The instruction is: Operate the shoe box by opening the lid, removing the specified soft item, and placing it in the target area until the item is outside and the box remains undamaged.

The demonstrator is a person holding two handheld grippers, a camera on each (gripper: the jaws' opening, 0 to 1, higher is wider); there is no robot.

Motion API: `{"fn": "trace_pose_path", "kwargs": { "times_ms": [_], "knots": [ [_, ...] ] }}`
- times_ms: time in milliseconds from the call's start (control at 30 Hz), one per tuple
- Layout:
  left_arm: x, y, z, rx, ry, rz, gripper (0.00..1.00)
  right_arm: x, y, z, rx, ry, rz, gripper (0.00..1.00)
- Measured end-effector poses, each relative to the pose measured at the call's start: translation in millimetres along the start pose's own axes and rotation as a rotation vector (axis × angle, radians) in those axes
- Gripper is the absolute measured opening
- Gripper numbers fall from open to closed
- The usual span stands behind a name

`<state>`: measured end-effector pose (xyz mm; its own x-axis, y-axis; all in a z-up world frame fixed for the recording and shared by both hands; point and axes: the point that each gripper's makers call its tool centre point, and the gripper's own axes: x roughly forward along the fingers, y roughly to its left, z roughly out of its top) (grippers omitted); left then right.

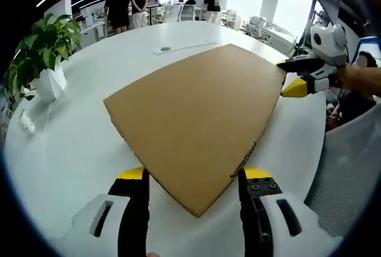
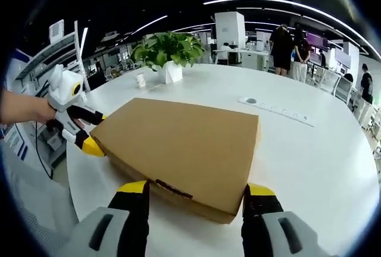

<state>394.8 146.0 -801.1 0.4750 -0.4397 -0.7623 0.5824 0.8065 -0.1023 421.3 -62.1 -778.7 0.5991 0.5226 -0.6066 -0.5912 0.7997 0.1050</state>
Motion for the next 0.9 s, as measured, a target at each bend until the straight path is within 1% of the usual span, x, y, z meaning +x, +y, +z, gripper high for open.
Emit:
{"fn": "trace_pose_path", "kwargs": {
  "times_ms": [333,500,700,900],
  "knots": [
    [-10.1,1.5,-4.1,0.032,0.017,-0.019,0.61,0.2,12.1,-0.1,0.012,-0.008,-0.012,0.58],
    [-12.2,4.0,-5.3,0.048,0.026,-0.018,0.62,1.0,16.9,-0.1,0.018,-0.011,-0.021,0.57],
    [-15.3,12.2,-8.4,0.079,0.053,-0.007,0.63,0.6,26.1,-1.7,0.021,-0.013,-0.021,0.53],
    [-18.8,18.3,-12.6,0.097,0.068,-0.012,0.63,-0.9,34.5,-4.9,0.003,-0.011,-0.022,0.5]
  ]
}}
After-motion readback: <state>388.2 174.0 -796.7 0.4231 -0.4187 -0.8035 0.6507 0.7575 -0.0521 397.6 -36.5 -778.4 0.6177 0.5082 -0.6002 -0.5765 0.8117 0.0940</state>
